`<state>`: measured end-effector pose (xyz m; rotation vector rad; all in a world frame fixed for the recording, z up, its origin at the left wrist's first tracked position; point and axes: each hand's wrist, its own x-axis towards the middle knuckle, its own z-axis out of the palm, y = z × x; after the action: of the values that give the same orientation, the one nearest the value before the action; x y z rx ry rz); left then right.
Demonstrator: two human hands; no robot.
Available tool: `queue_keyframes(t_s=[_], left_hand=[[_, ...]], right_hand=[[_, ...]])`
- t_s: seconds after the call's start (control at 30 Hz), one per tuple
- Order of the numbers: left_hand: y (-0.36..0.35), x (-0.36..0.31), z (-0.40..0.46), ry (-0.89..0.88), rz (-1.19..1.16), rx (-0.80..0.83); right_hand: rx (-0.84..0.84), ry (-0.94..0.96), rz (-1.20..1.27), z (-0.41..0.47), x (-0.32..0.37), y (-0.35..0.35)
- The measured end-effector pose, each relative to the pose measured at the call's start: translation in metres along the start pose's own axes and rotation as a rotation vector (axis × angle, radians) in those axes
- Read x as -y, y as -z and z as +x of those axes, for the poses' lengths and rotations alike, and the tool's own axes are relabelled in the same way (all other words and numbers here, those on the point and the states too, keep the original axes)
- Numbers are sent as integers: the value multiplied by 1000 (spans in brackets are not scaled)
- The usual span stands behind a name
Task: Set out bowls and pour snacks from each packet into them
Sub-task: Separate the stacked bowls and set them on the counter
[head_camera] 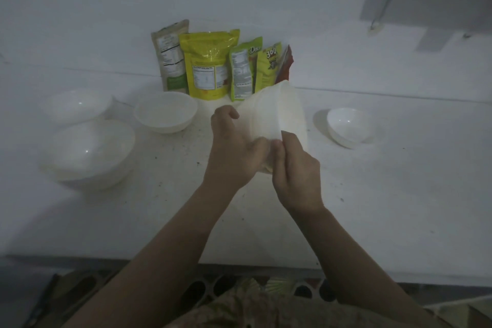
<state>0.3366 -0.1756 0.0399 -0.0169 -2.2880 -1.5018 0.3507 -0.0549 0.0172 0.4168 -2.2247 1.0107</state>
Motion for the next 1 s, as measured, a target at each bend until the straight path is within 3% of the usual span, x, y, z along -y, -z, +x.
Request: queue_keyframes(t_s=[0.17, 0.3, 0.4, 0.53, 0.8, 1.0], left_hand=[[4, 20, 15, 137, -155, -30], [6, 53, 14, 375, -157, -111], [12, 69, 10, 458, -126, -198], [24, 85, 5, 492, 0, -274], [28, 95, -2, 537, 14, -332], [28, 99, -4, 543, -43, -315]], right_hand=[[-121, 89, -142, -1, -1, 12], [-85, 5, -181, 1, -19, 25], [-37, -5, -279, -5, -37, 37], [63, -52, -383, -18, -58, 45], [345, -59, -564, -28, -77, 47], [345, -109, -559, -28, -93, 48]])
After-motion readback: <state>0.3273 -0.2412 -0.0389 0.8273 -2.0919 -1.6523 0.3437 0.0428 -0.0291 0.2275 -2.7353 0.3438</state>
